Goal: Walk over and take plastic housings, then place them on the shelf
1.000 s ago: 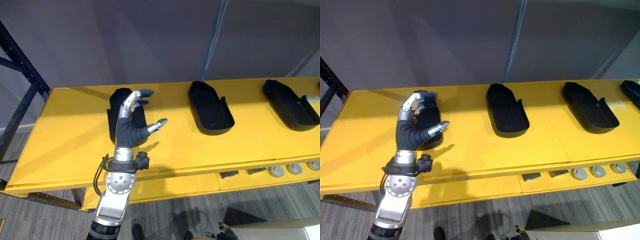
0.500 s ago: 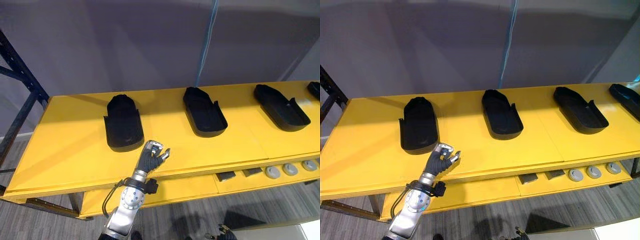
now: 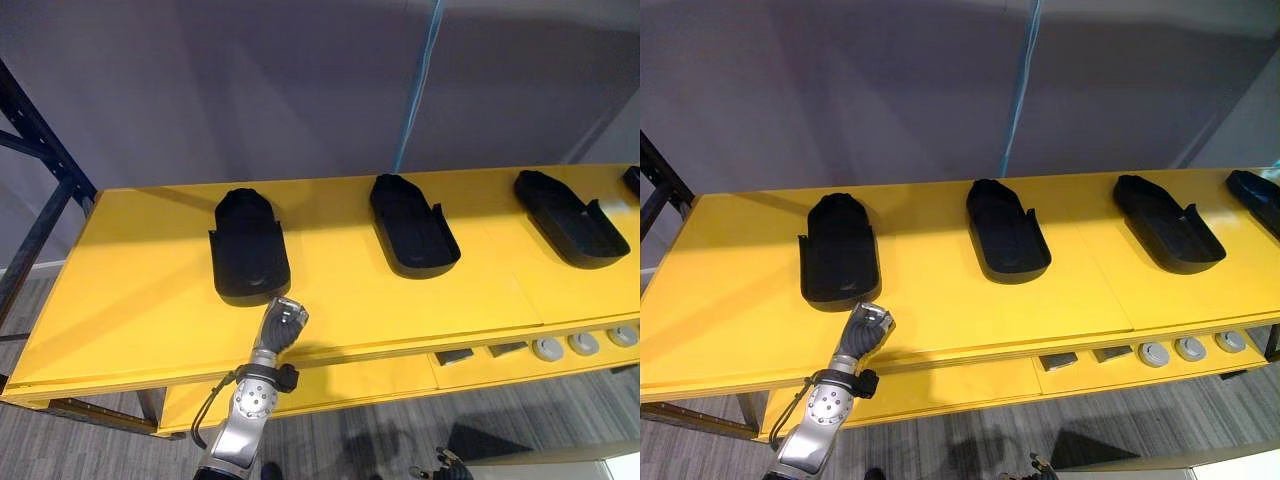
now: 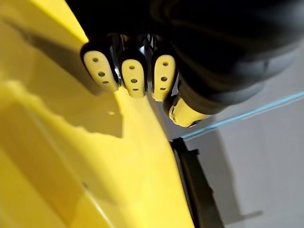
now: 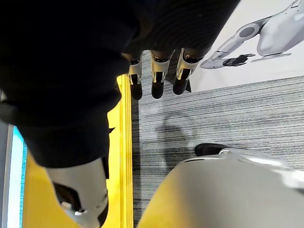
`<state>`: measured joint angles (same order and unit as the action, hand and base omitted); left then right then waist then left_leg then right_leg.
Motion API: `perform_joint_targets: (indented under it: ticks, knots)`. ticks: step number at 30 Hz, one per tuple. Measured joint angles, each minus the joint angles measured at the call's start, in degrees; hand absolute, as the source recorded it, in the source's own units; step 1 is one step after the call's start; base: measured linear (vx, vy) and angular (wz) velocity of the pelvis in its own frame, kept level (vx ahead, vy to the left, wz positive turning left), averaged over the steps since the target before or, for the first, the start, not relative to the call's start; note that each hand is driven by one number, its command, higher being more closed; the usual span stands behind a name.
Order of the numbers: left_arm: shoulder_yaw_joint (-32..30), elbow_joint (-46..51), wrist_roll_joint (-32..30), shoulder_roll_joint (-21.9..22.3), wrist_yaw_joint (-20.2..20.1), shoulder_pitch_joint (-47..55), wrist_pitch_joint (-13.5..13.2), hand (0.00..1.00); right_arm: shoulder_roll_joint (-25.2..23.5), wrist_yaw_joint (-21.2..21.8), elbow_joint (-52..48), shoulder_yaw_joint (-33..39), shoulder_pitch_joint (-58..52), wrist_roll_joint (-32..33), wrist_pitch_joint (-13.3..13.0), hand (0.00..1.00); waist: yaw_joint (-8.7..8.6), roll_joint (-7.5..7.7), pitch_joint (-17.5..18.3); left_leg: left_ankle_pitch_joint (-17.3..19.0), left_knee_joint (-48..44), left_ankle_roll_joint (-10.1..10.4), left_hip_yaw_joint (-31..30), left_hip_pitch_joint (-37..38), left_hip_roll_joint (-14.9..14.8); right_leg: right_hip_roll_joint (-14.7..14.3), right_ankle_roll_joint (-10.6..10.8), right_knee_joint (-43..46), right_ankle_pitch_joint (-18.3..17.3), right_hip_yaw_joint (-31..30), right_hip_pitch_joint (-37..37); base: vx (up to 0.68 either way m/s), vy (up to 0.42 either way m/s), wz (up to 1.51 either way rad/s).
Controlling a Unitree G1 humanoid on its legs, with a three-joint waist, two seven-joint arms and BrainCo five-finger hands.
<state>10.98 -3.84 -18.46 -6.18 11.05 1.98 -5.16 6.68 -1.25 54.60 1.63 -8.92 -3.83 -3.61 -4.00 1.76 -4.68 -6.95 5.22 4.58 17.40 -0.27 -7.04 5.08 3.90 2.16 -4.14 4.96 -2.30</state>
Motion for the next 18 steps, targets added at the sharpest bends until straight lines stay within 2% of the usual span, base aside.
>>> perform_joint_targets:
  ticks: [18]
  knots:
    - [-8.2,-3.9,-3.3,0.9,4.9,-4.9,2.5,1.0,-0.5,-0.1,-0.1,0.6,0.0,0.0,0.0,0.0,-0.14,0.57,0.1,0.5,0.0,0.0,0.4,0.0,0.0,0.0,0.0,-0.8,0.0,-0.5,-0.1,-0.01,0.01,-0.02]
